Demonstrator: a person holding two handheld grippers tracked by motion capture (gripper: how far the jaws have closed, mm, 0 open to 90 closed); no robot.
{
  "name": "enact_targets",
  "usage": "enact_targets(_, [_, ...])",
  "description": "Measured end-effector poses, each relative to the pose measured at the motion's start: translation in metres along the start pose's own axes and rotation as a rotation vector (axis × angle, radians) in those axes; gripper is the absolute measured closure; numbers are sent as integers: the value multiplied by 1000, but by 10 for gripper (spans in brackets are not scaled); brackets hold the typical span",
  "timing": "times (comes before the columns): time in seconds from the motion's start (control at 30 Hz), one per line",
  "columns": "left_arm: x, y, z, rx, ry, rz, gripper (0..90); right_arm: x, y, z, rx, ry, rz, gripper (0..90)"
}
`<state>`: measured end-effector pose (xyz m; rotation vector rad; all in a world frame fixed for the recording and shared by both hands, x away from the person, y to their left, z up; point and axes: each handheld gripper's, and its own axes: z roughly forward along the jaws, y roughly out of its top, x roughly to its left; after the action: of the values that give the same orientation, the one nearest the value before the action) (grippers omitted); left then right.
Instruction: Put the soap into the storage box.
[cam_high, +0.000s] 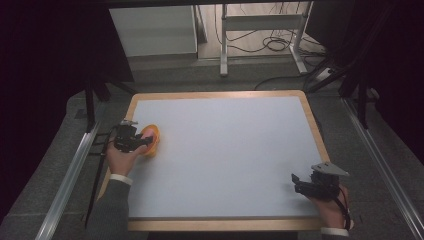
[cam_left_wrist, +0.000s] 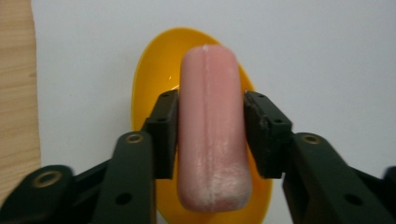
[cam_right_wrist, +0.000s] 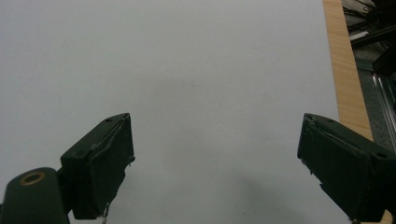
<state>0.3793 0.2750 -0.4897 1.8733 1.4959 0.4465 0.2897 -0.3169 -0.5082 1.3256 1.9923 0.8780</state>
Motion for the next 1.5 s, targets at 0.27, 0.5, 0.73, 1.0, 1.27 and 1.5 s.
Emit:
enact_targets(0.27, [-4,-2,-21,-65,-19,30,348,0,0,0,3,0,-2,105])
enact_targets(0.5, [-18,-9,-40,-101,-78,72,304,1,0,1,3,0,-6,105])
enact_targets(0.73, [-36,-23,-53,-112,-139,110,307,1,0,0,0,1,-5,105])
enact_targets(1.0, [-49,-50,-47,-90,-214,114,309,2,1,-2,-6,2,-7,106])
enact_targets(1.27, [-59,-75,-43,-84,-232,140,313,1,2,-5,-18,1,-3,105])
enact_targets(1.5, [-69,-84,-42,-86,-225,191,323,2,3,-5,-20,2,-6,105])
